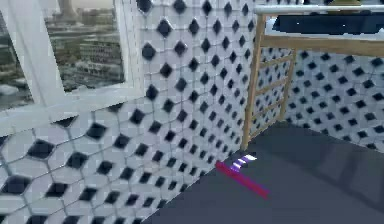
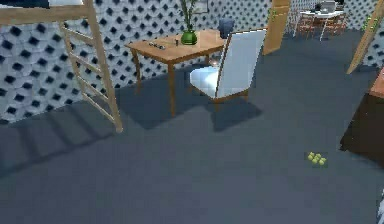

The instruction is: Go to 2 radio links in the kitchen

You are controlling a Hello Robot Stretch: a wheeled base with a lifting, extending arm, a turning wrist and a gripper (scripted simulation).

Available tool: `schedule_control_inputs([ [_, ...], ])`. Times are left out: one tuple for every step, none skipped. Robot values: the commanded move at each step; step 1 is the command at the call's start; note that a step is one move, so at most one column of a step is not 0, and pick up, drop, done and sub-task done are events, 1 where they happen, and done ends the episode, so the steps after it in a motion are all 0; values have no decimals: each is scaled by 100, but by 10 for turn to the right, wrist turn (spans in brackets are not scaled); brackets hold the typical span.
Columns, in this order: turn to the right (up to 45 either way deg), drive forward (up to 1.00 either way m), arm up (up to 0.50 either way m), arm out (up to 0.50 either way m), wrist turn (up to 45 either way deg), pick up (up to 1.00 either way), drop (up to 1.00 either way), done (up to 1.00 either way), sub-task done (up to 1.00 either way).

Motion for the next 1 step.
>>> schedule_control_inputs([
  [-450,0,0,0,0,0,0,0,0],
])
